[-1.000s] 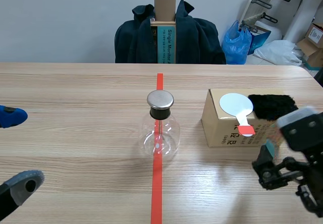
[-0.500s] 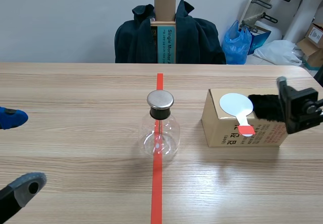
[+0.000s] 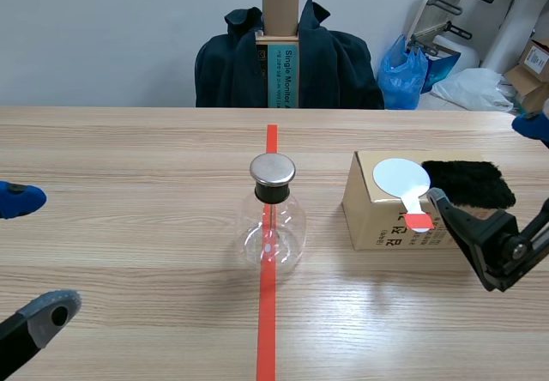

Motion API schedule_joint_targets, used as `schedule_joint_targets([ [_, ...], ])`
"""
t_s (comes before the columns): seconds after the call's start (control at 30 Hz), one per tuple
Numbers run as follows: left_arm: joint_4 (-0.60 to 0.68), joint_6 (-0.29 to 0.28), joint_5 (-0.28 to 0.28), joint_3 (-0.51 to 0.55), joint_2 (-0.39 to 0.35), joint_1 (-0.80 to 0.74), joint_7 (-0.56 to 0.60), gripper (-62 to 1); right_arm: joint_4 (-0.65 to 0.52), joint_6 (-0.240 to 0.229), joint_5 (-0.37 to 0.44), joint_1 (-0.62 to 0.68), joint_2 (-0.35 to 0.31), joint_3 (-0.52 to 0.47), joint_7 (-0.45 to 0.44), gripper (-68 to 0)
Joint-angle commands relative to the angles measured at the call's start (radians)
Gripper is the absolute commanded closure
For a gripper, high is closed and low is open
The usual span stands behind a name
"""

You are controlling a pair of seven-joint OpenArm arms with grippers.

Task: Do the electroscope experiment.
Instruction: 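Return to the home posture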

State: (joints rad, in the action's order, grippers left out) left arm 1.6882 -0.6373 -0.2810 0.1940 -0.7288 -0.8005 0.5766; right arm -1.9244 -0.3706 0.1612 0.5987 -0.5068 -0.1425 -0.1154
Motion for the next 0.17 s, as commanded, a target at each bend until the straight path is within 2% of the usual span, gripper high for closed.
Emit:
schedule_joint_targets([
  [0.0,0.003,-0.001,-0.014,0.000,0.000,0.003,0.034,-62.3,-0.001,0.007,0.011,-0.012,-0.005,-0.008,-0.019,-67.9],
  [0.13,0.003,-0.001,-0.014,0.000,0.000,0.003,0.048,-62.3,-0.001,0.011,0.058,-0.020,-0.005,-0.013,-0.018,-67.9],
])
